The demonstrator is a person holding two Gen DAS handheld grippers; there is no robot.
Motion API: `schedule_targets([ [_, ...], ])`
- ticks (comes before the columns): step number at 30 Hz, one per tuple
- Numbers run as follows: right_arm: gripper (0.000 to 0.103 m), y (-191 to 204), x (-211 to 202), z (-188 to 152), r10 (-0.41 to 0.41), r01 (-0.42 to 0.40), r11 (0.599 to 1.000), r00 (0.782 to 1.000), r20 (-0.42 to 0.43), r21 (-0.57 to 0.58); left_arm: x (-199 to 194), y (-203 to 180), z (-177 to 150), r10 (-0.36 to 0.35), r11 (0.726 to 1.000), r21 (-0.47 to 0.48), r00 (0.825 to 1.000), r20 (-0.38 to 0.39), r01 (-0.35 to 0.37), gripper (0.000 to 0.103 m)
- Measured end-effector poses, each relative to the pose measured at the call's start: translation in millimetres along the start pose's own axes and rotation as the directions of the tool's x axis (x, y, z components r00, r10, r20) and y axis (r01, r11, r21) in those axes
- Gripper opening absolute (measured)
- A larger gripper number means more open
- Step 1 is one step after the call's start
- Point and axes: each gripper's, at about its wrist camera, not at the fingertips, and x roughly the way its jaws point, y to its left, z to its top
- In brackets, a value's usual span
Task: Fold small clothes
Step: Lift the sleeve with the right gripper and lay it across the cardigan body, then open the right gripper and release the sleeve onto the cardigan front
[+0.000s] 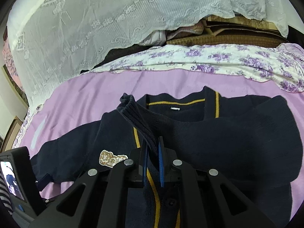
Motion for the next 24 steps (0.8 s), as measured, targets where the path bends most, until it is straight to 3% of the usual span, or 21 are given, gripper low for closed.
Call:
schedule_targets([
  [9,0.016,4.5,18.4,-4.4,0.007,-0.009,1.000,0.998,-0.065,-0.028,0.1,-0.3,0.3,0.000,1.000,0.000,1.000,-0.001,0.000,0.099],
  [11,0.023,5.1,21.4,-6.0,0.018,-0.021,0.999,0.996,-0.090,-0.031,0.0,-0.2,0.5,0.000,1.000,0.000,1.000,-0.001,0.000,0.099],
  [13,0.039,10.0,22.7,-8.1,0.043,-0.049,0.997,0.993,-0.112,-0.054,-0.1,-0.1,0.6,0.001,1.000,0.000,1.000,-0.001,-0.001,0.099],
  [16,0.042,20.0,16.0,-10.6,0.065,-0.076,0.992,0.991,-0.114,-0.096,0.2,-0.3,0.6,-0.002,1.000,-0.002,1.000,-0.002,0.002,0.099],
  [20,0.042,16.7,-14.5,-7.0,0.117,-0.122,0.987,0.992,-0.053,-0.105,1.0,0.2,0.5,-0.010,1.000,-0.006,1.000,-0.005,0.010,0.099],
  [24,0.041,-6.2,-65.9,-0.3,0.101,-0.090,0.987,0.992,0.077,-0.133,-4.6,0.9,1.9,-0.008,1.000,0.002,1.000,0.002,0.008,0.099],
])
